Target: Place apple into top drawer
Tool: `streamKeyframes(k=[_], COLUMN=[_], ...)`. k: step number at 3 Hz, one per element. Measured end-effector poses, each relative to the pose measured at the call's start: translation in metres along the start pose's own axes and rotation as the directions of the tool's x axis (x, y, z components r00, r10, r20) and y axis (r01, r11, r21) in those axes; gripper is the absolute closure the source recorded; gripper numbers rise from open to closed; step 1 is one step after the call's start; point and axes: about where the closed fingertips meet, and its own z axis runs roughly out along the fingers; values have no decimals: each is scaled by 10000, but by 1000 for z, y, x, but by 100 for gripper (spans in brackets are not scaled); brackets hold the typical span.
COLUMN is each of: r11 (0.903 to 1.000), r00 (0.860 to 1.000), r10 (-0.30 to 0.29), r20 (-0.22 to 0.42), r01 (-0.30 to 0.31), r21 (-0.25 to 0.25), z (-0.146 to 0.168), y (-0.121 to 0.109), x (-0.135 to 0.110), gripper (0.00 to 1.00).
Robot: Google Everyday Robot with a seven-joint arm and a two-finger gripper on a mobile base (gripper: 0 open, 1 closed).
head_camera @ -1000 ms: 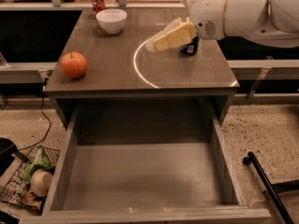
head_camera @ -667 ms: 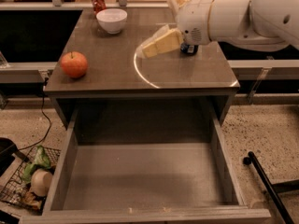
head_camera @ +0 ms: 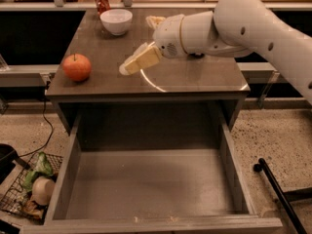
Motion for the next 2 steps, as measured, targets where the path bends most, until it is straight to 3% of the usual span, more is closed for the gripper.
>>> streamKeyframes(k=[2], r11=[9944], r00=[9968], r10=[686], r20=[-420], r01=[-717], r21=[-778], z=[76], y=[7], x=[19], gripper=[0])
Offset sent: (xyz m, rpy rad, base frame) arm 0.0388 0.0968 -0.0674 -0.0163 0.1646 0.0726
